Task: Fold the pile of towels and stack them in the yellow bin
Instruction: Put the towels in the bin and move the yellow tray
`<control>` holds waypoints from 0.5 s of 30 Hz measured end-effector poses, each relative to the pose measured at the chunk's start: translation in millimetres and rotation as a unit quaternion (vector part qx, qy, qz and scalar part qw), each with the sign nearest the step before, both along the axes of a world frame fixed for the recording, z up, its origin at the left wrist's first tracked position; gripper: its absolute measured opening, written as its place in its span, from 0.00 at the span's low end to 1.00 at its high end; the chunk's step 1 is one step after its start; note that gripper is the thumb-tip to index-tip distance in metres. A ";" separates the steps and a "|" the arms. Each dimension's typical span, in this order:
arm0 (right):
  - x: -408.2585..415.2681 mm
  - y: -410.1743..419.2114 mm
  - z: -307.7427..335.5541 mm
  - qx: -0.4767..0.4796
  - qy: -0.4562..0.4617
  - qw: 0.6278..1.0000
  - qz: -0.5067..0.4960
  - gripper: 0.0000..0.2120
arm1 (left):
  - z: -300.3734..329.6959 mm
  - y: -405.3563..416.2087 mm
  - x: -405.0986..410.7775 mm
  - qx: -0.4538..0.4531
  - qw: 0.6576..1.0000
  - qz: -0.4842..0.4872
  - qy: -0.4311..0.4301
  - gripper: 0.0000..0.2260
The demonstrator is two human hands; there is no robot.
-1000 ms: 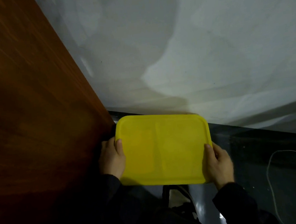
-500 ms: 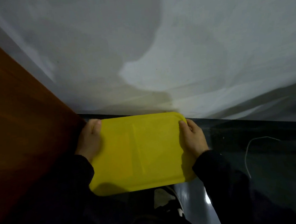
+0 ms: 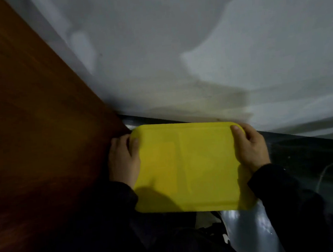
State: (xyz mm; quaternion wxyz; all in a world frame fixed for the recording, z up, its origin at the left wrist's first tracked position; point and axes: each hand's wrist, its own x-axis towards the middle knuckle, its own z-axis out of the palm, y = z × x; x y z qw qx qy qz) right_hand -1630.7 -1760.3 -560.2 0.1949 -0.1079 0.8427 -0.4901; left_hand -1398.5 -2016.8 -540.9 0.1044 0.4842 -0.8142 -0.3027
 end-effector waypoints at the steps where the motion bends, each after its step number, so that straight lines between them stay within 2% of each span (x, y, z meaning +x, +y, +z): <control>1: 0.0 -0.8 0.2 0.005 0.001 1.000 0.000 0.11 | 3.0 5.6 7.3 -0.005 1.000 0.005 -0.026 0.15; 4: 0.7 -2.0 0.0 0.017 0.015 1.000 -0.003 0.13 | 4.8 25.0 39.9 -0.024 0.997 -0.007 -0.073 0.16; 8: 1.1 -2.8 -1.8 0.032 0.035 0.999 -0.008 0.15 | 1.1 56.4 72.7 -0.005 0.998 0.018 -0.062 0.23; 10: 1.0 -2.6 -3.2 0.044 0.045 0.998 -0.006 0.17 | 0.6 59.8 68.4 -0.006 0.995 0.012 -0.097 0.19; 12: 2.7 -2.8 -3.6 0.056 0.060 0.997 -0.003 0.17 | -3.7 55.8 65.8 0.035 0.990 0.016 -0.139 0.14; 15: 2.5 -5.7 -1.2 0.054 0.058 0.997 0.001 0.17 | 1.0 50.3 69.0 0.132 0.990 0.010 -0.056 0.10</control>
